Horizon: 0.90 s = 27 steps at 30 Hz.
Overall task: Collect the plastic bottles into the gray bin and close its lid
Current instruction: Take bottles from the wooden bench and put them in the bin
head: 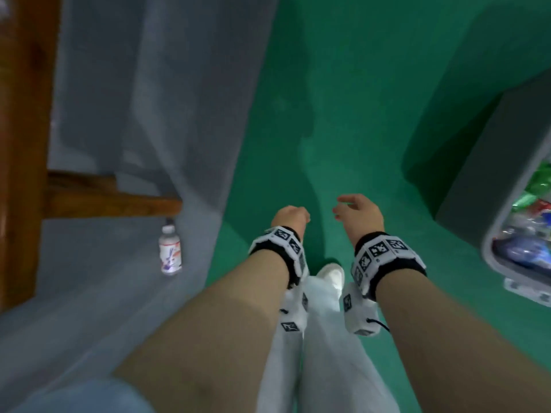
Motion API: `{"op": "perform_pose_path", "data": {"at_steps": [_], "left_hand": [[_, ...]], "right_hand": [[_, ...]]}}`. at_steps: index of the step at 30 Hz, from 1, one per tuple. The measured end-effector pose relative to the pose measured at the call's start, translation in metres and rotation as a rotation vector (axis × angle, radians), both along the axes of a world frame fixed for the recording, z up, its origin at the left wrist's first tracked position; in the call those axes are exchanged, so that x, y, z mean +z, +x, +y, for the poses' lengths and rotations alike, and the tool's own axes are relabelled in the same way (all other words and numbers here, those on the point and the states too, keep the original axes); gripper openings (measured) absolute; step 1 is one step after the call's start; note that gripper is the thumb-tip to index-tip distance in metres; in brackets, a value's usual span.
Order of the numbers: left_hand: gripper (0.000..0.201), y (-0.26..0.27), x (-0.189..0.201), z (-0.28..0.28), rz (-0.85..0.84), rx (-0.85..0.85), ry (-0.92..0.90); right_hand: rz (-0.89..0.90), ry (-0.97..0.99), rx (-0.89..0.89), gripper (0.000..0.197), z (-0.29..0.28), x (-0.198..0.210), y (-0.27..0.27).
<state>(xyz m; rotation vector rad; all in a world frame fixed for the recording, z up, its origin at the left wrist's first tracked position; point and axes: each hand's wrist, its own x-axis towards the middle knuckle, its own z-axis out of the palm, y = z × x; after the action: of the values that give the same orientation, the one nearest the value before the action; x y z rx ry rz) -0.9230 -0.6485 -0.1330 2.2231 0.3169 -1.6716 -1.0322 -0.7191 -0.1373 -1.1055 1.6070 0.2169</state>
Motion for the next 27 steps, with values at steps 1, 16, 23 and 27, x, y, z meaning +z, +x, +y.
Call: {"op": "perform_pose_path", "data": {"at_steps": [1, 16, 23, 27], "left_hand": [[0.031, 0.003, -0.006, 0.017, 0.019, 0.006, 0.012], [0.032, 0.084, -0.042, 0.231, -0.161, 0.170, 0.098], [0.026, 0.147, -0.058, 0.332, -0.191, -0.056, 0.246], [0.032, 0.175, -0.096, 0.372, -0.183, -0.196, 0.250]], "right_hand": [[0.005, 0.026, 0.040, 0.022, 0.016, -0.007, 0.004], [0.107, 0.083, 0.604, 0.024, 0.167, -0.029, 0.057], [0.061, 0.137, 0.588, 0.024, 0.247, -0.050, 0.114], [0.064, 0.134, 0.559, 0.026, 0.281, -0.081, 0.135]]}}
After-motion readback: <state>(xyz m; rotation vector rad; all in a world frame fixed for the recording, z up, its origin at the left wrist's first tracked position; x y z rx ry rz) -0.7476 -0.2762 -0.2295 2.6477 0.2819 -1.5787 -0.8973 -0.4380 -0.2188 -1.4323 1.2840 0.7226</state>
